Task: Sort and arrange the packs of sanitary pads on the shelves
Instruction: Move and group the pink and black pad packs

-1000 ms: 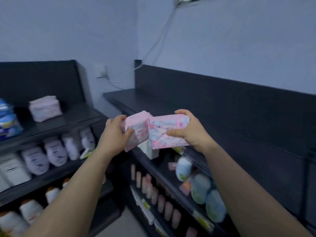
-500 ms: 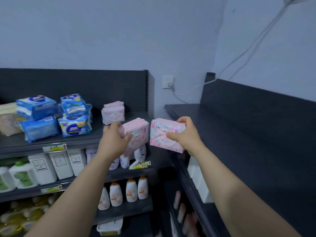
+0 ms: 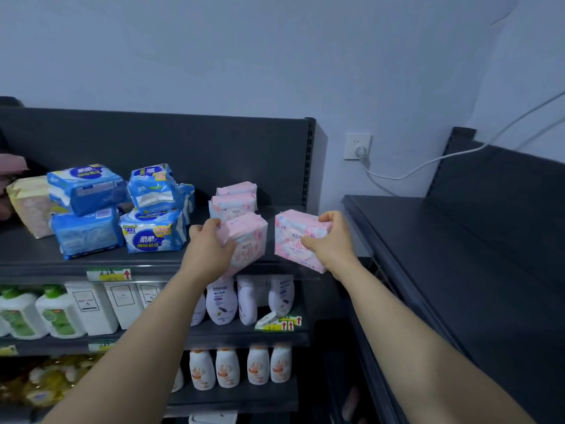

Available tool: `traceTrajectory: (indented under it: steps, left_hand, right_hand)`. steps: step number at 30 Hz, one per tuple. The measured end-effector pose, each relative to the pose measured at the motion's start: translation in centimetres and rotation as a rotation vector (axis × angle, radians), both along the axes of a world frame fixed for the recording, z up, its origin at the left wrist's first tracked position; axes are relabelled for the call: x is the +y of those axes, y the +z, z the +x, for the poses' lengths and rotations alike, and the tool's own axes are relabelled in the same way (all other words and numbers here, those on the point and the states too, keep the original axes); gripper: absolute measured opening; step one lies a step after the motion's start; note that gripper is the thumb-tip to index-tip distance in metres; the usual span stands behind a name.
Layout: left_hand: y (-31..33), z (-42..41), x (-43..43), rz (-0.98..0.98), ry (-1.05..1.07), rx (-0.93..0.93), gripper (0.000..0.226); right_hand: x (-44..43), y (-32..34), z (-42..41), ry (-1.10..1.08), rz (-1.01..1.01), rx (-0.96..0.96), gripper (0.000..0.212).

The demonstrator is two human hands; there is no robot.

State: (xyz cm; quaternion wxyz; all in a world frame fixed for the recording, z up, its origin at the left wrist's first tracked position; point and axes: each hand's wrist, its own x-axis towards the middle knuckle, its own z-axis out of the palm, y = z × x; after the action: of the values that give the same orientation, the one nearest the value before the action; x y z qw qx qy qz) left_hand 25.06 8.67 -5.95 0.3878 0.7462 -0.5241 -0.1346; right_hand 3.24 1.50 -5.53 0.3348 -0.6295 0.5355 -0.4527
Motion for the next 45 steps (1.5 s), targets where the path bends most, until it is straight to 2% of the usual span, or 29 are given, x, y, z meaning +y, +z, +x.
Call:
traceTrajectory:
  steps: [11, 15, 20, 24, 32, 39, 45]
  left_hand:
    - [-2.2, 5.4, -12.2, 0.088, -0.146, -0.112, 0.055]
    - [-2.9, 6.5, -15.2, 0.089, -0.135, -0.328, 0.066]
    - [-3.1, 7.3, -18.4, 0.011, -0.097, -0.592, 0.069]
    - [-2.6, 7.9, -20.9, 0.031, -0.146, -0.697, 0.071]
    - [-2.4, 8.5, -22.4, 0.083, -0.235, -0.68, 0.076]
    - [-2.2, 8.6, -21.9, 0.108, -0.276, -0.609, 0.074]
    - [-1.1, 6.8, -21.1, 0.01, -0.286, -0.634, 0.06]
  right_hand:
    - [-10.8, -2.2, 5.5, -0.1, 0.028, 0.093, 0.045]
    - [-14.0, -3.4, 7.0, -0.115, 0.029, 0.11, 0.045]
    - [-17.6, -4.1, 8.7, -0.116, 0.034, 0.172, 0.043]
    - [-20.1, -4.0, 9.6, -0.1, 0.026, 0.217, 0.041]
    - [-22.9, -4.1, 11.6, -0.084, -0.037, 0.295, 0.043]
    - [-21.2, -3.4, 10.6, -0.109, -0.114, 0.28, 0.044]
    - [-17.9, -3.0, 8.1, -0.112, -0.22, 0.483, 0.042]
